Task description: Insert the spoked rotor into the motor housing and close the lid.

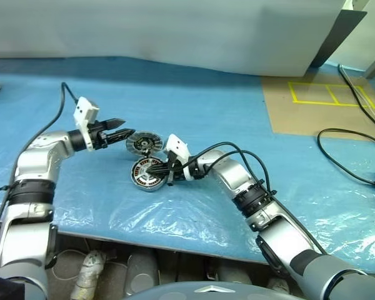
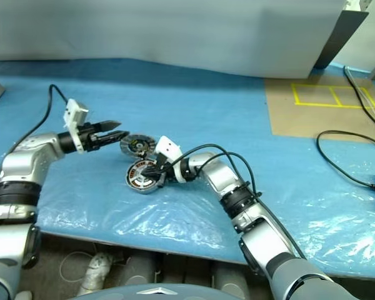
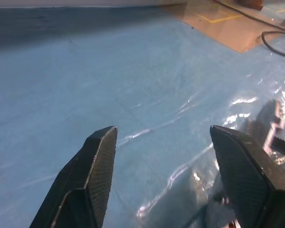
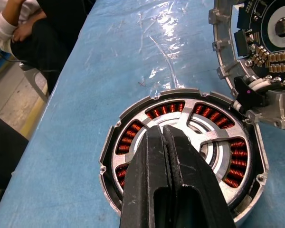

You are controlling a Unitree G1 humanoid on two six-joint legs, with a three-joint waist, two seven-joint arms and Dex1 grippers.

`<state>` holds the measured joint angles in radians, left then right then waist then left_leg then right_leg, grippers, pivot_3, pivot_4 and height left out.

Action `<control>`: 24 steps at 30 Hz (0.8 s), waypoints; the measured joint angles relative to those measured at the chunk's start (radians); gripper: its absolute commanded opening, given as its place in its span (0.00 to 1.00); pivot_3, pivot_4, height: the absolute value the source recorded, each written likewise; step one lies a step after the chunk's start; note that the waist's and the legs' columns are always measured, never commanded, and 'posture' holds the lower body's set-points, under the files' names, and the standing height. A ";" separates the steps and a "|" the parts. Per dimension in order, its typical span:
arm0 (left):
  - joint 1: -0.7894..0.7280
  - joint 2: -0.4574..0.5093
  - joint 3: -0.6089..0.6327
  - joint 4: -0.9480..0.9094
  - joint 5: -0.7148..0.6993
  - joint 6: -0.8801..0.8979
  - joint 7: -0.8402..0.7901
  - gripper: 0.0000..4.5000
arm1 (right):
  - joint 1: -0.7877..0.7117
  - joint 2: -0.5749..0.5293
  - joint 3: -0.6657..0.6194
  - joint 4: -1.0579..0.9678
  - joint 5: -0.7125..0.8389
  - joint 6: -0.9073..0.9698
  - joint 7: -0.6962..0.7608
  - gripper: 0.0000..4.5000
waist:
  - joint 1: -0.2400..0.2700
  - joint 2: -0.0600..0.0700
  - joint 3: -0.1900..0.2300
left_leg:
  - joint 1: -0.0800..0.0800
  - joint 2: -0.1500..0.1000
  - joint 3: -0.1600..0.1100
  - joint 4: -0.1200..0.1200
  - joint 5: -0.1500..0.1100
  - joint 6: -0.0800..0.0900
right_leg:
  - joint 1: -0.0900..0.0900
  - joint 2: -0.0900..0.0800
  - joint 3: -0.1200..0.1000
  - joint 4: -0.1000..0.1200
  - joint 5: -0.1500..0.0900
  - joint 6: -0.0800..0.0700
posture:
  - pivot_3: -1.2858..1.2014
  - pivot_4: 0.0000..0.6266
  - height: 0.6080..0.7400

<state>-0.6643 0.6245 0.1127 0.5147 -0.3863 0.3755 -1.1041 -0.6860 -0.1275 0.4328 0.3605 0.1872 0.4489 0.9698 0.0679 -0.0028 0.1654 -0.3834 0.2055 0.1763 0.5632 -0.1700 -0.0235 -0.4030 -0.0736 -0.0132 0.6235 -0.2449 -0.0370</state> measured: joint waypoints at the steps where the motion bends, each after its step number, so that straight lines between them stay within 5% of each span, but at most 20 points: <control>1: -0.018 -0.011 -0.004 0.031 0.009 -0.013 -0.001 0.73 | 0.007 -0.016 -0.011 -0.017 0.008 0.018 0.013 0.00 | 0.002 0.000 0.000 | -0.001 0.000 0.000 0.000 0.000 0.000 | 0.000 0.000 0.000 0.000 0.000 0.000 | 0.52 0.24 1.00; 14: -0.170 -0.118 -0.053 0.260 0.075 -0.107 -0.065 0.73 | 0.128 -0.208 -0.261 -0.466 0.248 0.370 0.000 0.00 | 0.032 -0.002 0.001 | -0.008 0.000 -0.002 0.000 0.000 0.000 | -0.003 0.000 -0.006 -0.001 0.001 0.002 | 0.52 0.24 1.00; 24: -0.191 -0.136 -0.057 0.310 0.072 -0.099 -0.217 0.00 | 0.247 -0.290 -0.354 -0.565 0.285 0.450 -0.125 0.00 | 0.030 -0.002 0.001 | -0.007 0.000 -0.002 0.000 0.000 0.000 | -0.003 -0.001 -0.006 -0.001 0.000 0.000 | 0.52 0.24 1.00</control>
<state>-0.8554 0.4886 0.0552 0.8243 -0.3145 0.2768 -1.3210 -0.4386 -0.4179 0.0784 -0.2049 0.4724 0.8989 0.8451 0.0982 -0.0046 0.1669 -0.3909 0.2053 0.1743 0.5627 -0.1699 -0.0234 -0.4062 -0.0742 -0.0188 0.6224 -0.2446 -0.0368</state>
